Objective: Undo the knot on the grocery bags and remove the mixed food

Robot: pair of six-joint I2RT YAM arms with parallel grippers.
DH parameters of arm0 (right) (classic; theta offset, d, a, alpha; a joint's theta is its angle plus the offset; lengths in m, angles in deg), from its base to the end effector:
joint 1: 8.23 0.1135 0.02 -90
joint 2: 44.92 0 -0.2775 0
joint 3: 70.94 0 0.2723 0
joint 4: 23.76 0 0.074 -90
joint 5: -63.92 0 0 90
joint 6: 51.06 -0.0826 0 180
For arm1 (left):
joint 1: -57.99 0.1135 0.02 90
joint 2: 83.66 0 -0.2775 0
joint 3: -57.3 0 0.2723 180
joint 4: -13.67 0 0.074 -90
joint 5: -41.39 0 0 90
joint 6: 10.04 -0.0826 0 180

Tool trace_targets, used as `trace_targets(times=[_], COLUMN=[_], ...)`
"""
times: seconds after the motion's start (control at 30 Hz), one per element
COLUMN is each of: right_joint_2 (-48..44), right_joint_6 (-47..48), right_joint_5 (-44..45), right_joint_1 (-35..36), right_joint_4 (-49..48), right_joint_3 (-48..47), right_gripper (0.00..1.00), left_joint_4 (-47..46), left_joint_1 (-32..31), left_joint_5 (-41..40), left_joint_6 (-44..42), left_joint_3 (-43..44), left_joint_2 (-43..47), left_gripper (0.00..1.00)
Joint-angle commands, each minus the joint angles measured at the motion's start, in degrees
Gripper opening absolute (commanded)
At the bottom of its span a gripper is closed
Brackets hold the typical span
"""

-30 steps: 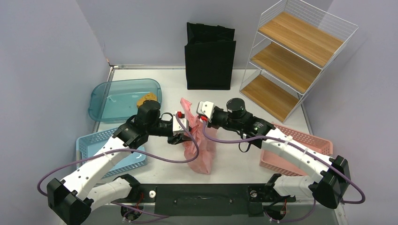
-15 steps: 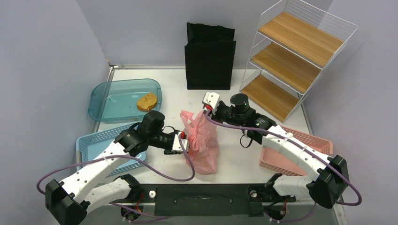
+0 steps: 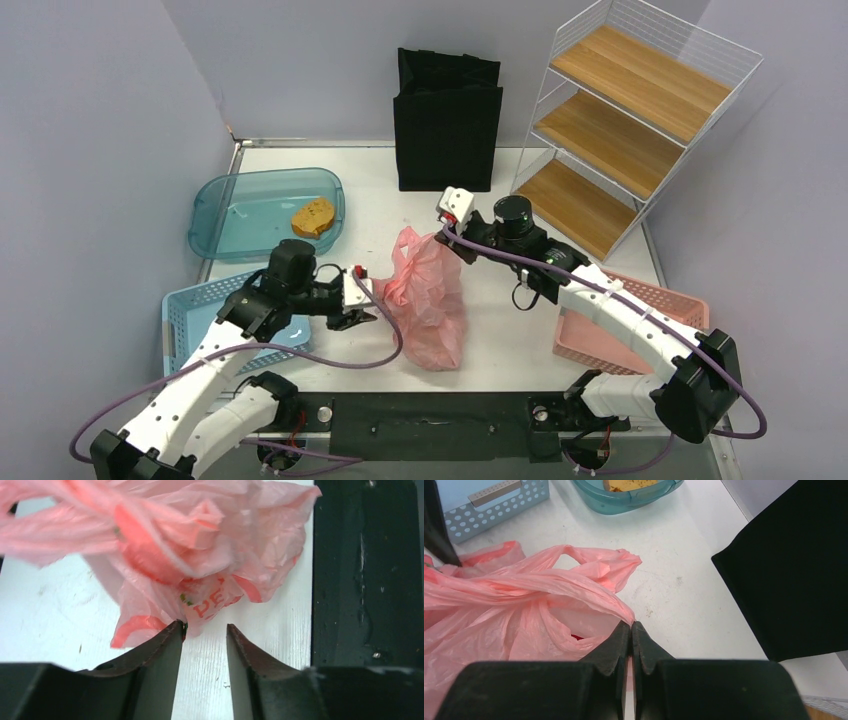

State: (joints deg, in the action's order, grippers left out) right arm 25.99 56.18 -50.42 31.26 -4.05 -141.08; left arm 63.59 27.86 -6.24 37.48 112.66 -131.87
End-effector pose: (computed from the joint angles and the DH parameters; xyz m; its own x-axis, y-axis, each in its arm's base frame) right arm 0.2418 0.2433 0.3199 0.0022 -0.3481 -0.9374 -0.9180 0.3711 -0.1399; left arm 0.1488 -0.1507 0.2626 0.1063 0.5152 -0.8504 0.9857 0.0579 0.1582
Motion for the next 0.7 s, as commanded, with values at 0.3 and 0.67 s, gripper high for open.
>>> trace_targets(times=[0.3, 0.67], right_joint_2=[-1.94, -1.82], right_joint_6=[-2.61, -4.11], right_joint_5=[-0.33, 1.76], right_joint_1=[-0.22, 0.74], right_joint_4=[-4.02, -4.79], right_joint_3=[-2.87, -3.04], right_gripper=[0.0, 0.0], left_joint_4=[-2.72, -9.83], left_joint_1=[6.96, -3.22], left_joint_5=[5.16, -0.67], left_joint_6=[20.54, 26.52], left_joint_3=[15.49, 18.26], left_joint_2=[-3.35, -11.35], left_gripper=[0.66, 0.64])
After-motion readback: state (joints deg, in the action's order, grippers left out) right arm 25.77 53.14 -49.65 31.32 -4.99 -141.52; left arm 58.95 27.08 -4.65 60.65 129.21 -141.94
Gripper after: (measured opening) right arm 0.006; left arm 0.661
